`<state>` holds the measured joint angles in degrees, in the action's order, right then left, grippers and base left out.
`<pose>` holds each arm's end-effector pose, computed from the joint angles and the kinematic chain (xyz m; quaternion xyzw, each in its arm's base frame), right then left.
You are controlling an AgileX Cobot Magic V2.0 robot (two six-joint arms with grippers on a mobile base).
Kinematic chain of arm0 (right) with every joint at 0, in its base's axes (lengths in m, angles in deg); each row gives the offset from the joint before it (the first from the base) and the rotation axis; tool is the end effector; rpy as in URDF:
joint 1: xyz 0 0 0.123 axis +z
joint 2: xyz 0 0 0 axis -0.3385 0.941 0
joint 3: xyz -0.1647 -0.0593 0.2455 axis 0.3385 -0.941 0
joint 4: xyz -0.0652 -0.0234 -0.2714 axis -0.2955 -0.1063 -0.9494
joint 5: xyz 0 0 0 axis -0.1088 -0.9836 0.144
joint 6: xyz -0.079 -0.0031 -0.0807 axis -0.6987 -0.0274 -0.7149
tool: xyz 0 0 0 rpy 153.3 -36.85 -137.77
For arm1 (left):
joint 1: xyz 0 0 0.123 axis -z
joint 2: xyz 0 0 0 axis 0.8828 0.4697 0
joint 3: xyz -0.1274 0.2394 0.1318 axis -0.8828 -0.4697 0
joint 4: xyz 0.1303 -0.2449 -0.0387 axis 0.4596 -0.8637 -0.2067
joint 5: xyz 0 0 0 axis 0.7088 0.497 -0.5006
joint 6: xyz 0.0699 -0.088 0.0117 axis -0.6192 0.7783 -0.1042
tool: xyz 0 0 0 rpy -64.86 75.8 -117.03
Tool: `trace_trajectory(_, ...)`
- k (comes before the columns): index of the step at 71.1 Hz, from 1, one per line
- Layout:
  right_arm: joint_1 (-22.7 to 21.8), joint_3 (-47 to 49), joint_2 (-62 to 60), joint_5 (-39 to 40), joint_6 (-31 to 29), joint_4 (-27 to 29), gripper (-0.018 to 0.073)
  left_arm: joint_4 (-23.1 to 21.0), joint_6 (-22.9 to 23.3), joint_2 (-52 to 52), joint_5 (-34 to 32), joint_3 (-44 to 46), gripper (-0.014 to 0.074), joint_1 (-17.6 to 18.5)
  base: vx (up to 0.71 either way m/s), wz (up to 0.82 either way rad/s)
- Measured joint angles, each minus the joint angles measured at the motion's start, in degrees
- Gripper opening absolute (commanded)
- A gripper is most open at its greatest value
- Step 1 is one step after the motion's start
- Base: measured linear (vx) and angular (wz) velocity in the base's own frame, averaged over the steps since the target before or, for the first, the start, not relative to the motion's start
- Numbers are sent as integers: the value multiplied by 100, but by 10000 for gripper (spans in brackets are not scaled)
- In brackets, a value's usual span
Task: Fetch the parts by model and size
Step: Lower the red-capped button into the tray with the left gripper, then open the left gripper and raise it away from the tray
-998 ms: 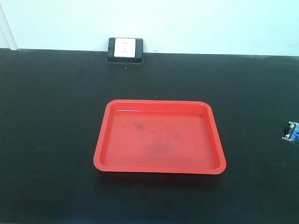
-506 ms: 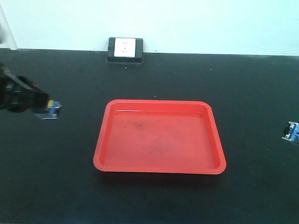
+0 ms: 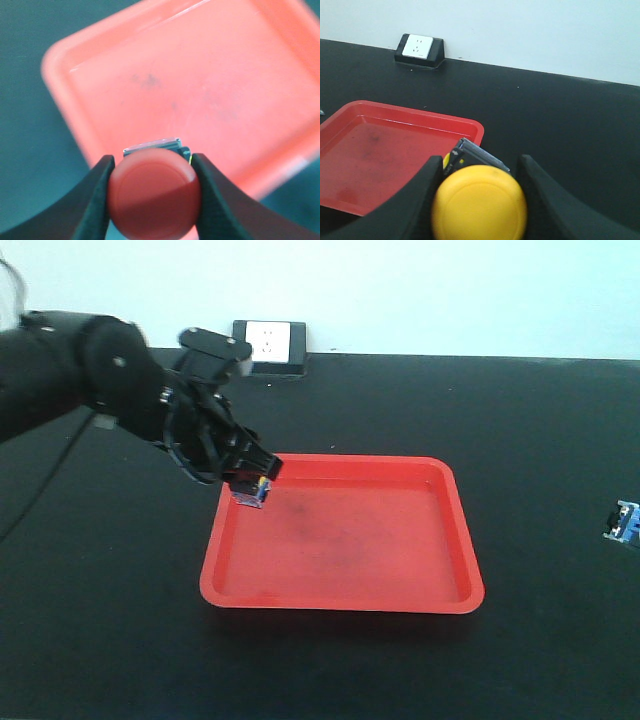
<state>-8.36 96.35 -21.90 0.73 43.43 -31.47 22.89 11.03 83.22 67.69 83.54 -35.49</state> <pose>0.1243 0.0213 0.3205 -0.0919 0.7966 0.0301 0.5967 0.3846 -0.2045 0.2750 0.2407 0.9302 -0.1075 0.2553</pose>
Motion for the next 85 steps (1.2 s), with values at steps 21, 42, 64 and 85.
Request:
trace_trajectory(21,0,0,0,-5,0,0,-10,61,36,1098,163,809,15,60,0,0)
trace_trajectory(42,0,0,0,-5,0,0,-10,216,36,1755,348,1136,137,65,0,0)
trace_trajectory(64,0,0,0,-5,0,0,-10,217,36,1912,457,1223,475,77,0,0)
trace_trajectory(85,0,0,0,-5,0,0,-10,216,132,1847,1072,2069,569,246,0,0)
